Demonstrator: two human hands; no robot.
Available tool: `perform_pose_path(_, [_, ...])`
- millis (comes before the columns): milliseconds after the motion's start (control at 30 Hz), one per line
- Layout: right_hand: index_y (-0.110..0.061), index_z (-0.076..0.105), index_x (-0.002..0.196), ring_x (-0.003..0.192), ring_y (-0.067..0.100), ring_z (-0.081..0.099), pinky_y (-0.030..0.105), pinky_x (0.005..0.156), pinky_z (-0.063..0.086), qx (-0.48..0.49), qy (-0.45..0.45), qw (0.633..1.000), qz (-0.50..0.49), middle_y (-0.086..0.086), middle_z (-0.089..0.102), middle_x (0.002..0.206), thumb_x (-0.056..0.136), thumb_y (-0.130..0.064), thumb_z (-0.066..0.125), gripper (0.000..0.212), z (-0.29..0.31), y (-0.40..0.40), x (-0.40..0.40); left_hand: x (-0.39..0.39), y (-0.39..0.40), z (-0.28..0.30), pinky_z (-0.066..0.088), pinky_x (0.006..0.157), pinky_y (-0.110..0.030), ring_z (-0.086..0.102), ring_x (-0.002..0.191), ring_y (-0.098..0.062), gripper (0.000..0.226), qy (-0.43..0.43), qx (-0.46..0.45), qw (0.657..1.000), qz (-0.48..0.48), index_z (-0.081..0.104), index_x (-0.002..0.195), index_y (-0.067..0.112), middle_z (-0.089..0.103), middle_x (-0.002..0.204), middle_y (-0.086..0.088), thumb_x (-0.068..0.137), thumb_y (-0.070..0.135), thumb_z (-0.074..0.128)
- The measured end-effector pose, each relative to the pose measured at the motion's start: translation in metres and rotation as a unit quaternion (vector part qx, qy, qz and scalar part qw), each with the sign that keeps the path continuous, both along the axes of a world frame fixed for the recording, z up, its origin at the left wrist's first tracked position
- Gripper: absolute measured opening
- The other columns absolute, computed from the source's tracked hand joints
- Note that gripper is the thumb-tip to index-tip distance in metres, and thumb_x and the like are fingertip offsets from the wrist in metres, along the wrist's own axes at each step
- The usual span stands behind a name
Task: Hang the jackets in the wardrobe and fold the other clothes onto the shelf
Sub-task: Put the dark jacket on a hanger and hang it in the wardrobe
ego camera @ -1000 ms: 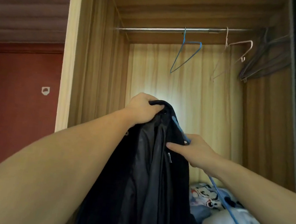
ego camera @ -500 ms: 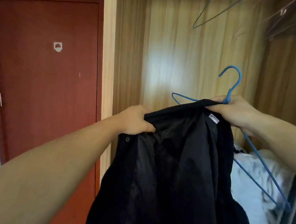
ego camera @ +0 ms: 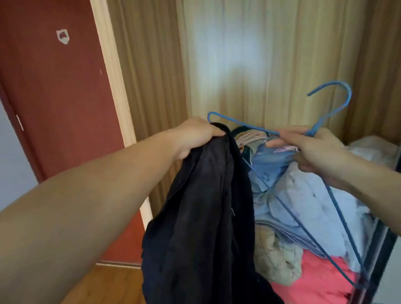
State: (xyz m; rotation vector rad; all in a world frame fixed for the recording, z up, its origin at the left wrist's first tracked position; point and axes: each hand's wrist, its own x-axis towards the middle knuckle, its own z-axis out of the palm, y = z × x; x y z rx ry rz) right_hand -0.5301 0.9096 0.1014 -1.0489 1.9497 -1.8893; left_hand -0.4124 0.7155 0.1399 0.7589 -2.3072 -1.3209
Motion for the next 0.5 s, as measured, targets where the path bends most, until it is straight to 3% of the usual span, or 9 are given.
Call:
perform_pose_path(67, [-0.017, 0.065, 0.08, 0.032, 0.006, 0.018, 0.015, 0.039, 0.011, -0.048, -0.013, 0.999, 0.017, -0.001, 0.069, 0.063, 0.1, -0.018, 0.048, 0.026, 0.0, 0.019, -0.005, -0.006, -0.001, -0.01, 0.052, 0.059, -0.024, 0.067, 0.068, -0.022, 0.022, -0.003, -0.015, 0.999, 0.032, 0.071, 0.101, 0.006, 0.071, 0.085, -0.01, 0.087, 0.022, 0.068])
perform_pose_path(133, [-0.02, 0.066, 0.07, 0.032, 0.006, 0.017, 0.014, 0.038, 0.009, -0.063, -0.038, 0.996, 0.052, 0.0, 0.047, 0.045, 0.1, -0.015, 0.047, 0.036, -0.002, 0.037, -0.011, -0.008, -0.001, -0.012, 0.053, 0.059, -0.023, 0.067, 0.068, -0.02, 0.021, 0.01, -0.007, 0.999, 0.038, 0.072, 0.105, 0.007, 0.072, 0.087, -0.009, 0.088, 0.019, 0.067])
perform_pose_path(200, [-0.025, 0.066, 0.053, 0.032, 0.005, 0.014, 0.017, 0.04, 0.006, -0.041, -0.063, 0.995, 0.068, -0.004, 0.026, 0.041, 0.099, -0.015, 0.046, 0.052, -0.007, 0.051, -0.018, -0.008, 0.001, -0.009, 0.053, 0.06, -0.023, 0.068, 0.07, -0.019, 0.021, 0.028, -0.006, 0.998, 0.049, 0.072, 0.107, 0.009, 0.073, 0.092, -0.009, 0.089, 0.018, 0.066])
perform_pose_path(267, [-0.026, 0.067, 0.049, 0.032, 0.004, 0.012, 0.018, 0.042, 0.003, -0.025, -0.084, 0.994, 0.069, -0.007, 0.019, 0.042, 0.098, -0.014, 0.045, 0.055, -0.016, 0.064, -0.023, -0.007, 0.004, -0.004, 0.051, 0.057, -0.02, 0.066, 0.068, -0.015, 0.018, 0.037, -0.024, 0.997, 0.057, 0.072, 0.106, 0.011, 0.072, 0.088, -0.005, 0.091, 0.017, 0.065])
perform_pose_path(367, [-0.021, 0.068, 0.061, 0.032, 0.004, 0.012, 0.015, 0.041, 0.004, 0.004, -0.09, 0.994, 0.068, -0.007, 0.019, 0.041, 0.096, -0.011, 0.045, 0.043, -0.025, 0.077, -0.03, -0.001, 0.005, 0.004, 0.05, 0.053, -0.018, 0.063, 0.067, -0.012, 0.018, 0.046, -0.044, 0.996, 0.068, 0.07, 0.109, 0.011, 0.068, 0.083, -0.001, 0.093, 0.015, 0.062])
perform_pose_path(500, [-0.007, 0.071, 0.089, 0.035, 0.008, 0.015, 0.011, 0.04, 0.011, 0.098, -0.037, 0.993, 0.049, -0.002, 0.022, 0.045, 0.094, -0.007, 0.054, 0.017, -0.033, 0.074, -0.028, 0.004, 0.005, 0.006, 0.054, 0.062, -0.022, 0.066, 0.079, -0.015, 0.021, 0.033, -0.066, 0.996, 0.054, 0.069, 0.113, 0.011, 0.07, 0.099, -0.005, 0.095, 0.017, 0.06])
